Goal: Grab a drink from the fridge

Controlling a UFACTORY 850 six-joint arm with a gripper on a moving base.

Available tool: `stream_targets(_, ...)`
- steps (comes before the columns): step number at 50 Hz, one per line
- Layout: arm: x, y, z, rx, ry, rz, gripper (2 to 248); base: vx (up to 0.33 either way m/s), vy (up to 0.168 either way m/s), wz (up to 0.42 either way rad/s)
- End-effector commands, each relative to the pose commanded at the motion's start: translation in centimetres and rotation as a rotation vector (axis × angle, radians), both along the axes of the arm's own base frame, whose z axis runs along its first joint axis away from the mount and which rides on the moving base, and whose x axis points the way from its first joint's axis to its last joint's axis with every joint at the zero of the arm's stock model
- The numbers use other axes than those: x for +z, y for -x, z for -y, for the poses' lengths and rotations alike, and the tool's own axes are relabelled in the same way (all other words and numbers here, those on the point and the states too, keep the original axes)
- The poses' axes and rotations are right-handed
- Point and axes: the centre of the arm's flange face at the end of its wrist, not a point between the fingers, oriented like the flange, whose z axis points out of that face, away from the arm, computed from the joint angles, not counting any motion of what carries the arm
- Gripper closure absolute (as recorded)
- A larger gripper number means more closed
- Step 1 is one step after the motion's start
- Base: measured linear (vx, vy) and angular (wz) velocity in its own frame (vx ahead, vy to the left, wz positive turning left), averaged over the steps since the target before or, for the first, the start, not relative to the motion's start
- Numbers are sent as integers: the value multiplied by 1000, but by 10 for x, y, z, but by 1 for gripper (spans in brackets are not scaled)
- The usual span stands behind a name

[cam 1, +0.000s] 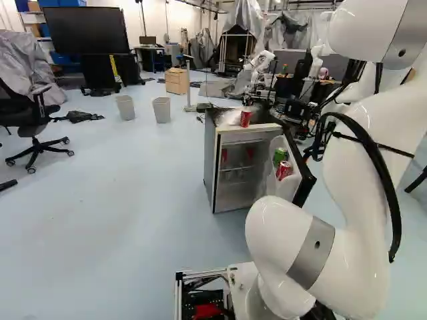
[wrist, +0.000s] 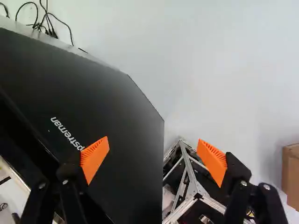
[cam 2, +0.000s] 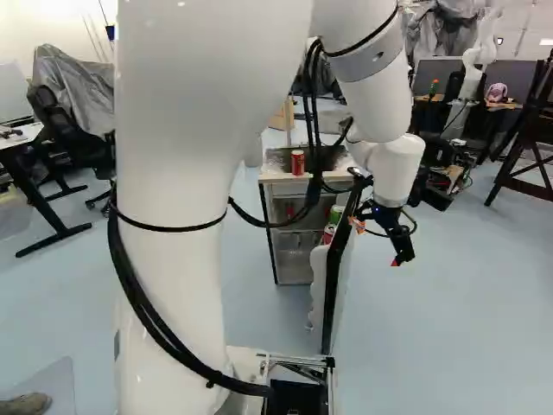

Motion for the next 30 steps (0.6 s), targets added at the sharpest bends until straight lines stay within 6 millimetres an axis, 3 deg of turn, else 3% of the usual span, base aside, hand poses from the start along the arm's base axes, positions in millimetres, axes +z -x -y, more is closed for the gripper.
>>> stream_targets(30, 0, 4, -52, 64, -20, -19, 3, 0, 0, 0)
